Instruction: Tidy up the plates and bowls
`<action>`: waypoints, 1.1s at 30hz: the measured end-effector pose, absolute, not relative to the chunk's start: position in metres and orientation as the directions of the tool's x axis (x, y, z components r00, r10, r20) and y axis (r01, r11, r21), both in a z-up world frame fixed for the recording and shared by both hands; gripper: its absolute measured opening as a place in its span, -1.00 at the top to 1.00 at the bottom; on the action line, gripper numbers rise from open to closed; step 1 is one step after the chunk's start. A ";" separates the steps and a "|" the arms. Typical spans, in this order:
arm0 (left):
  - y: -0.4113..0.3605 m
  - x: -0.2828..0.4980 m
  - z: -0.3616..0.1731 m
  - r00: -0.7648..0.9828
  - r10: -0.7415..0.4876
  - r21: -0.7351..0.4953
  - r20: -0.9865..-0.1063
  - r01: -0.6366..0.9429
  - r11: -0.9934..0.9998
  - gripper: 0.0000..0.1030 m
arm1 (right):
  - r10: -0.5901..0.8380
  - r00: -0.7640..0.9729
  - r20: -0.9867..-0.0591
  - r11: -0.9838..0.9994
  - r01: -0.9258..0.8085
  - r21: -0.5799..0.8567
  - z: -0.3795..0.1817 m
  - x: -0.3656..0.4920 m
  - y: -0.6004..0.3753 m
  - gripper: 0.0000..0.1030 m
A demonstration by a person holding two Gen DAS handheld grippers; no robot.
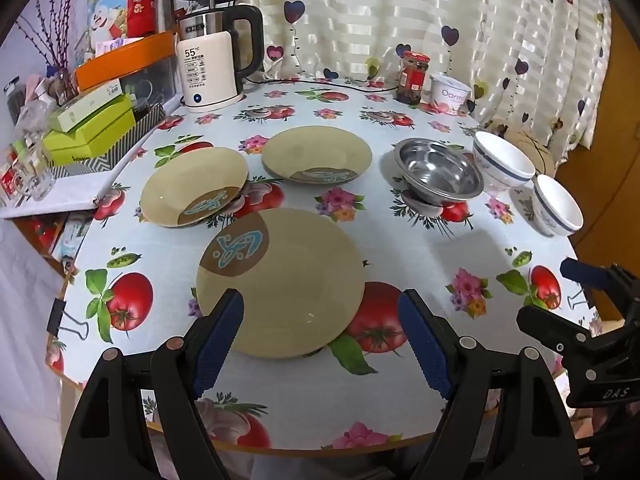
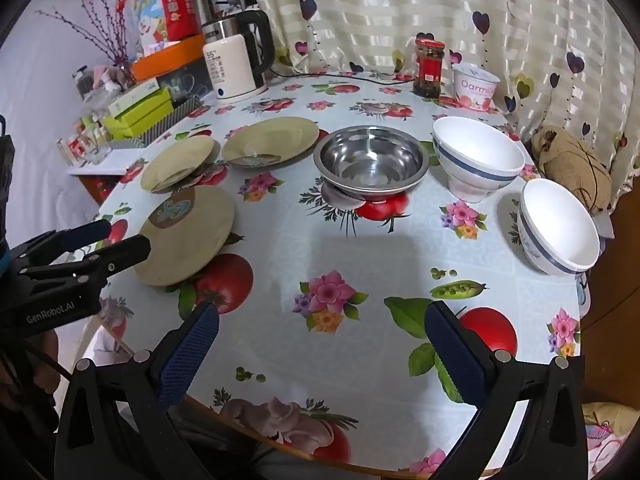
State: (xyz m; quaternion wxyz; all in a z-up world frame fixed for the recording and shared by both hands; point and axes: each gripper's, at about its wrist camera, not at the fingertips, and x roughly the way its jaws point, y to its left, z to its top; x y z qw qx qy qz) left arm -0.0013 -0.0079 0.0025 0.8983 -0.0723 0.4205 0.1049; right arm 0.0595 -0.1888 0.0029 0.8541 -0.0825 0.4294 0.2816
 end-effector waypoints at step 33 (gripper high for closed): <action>-0.003 0.001 -0.006 0.607 0.106 -0.058 -0.788 -0.244 0.968 -0.55 | 0.410 0.466 -0.784 0.827 -0.552 0.105 -0.001 0.061 -0.185 -1.00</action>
